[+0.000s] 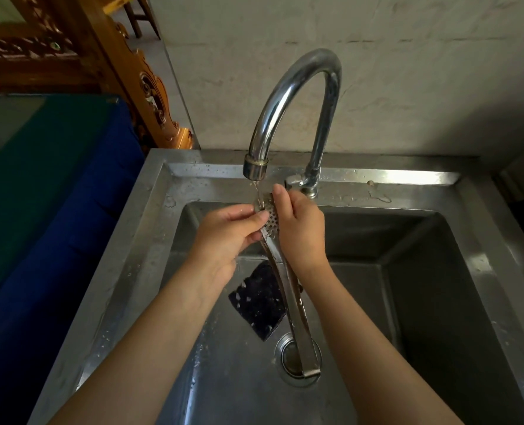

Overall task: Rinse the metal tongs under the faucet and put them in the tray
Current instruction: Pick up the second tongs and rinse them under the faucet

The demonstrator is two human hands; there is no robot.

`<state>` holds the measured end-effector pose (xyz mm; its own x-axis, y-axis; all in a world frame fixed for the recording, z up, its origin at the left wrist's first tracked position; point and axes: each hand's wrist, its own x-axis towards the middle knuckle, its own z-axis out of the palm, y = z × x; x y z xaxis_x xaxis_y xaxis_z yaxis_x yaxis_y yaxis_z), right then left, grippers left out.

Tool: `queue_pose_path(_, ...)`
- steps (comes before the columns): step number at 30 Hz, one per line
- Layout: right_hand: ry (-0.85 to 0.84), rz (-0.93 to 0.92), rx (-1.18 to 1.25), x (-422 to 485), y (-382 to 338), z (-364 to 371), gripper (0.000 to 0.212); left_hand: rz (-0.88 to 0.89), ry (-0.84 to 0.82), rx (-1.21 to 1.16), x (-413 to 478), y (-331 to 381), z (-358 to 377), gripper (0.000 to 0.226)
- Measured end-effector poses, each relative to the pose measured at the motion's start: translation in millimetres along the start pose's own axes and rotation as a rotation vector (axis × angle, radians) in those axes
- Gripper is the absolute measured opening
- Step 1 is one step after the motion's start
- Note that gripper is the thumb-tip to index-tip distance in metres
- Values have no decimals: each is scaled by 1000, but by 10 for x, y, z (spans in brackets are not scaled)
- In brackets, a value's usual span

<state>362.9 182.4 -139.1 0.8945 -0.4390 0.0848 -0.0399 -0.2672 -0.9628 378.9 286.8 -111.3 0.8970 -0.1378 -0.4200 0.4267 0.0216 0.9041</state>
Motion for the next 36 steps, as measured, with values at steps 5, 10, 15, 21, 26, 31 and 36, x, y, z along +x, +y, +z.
queue_pose_path(5, -56, 46, 98, -105, 65, -39, 46, 9, 10, -117, -51, -35, 37, 22)
queue_pose_path(10, -138, 20, 49, -329, 233, -73, 27, 106, 46, -171, -58, 2, 65, 18)
queue_pose_path(15, -59, 28, 56, -419, 288, 79, 21, 232, 34, -3, -180, -50, 44, 21)
queue_pose_path(21, -201, -6, 83, -491, 384, 155, 33, 351, 25, 371, -247, 70, -202, 38)
queue_pose_path(26, -288, 98, 108, -472, 411, 181, 49, 564, 190, 717, -237, 373, -469, 16)
queue_pose_path(31, -388, 188, 190, -456, 310, 103, 60, 318, 45, 679, 53, 384, -570, 18)
queue_pose_path(36, -488, 202, 226, -481, 259, 94, 69, 193, -312, 405, 116, 105, -360, 50)
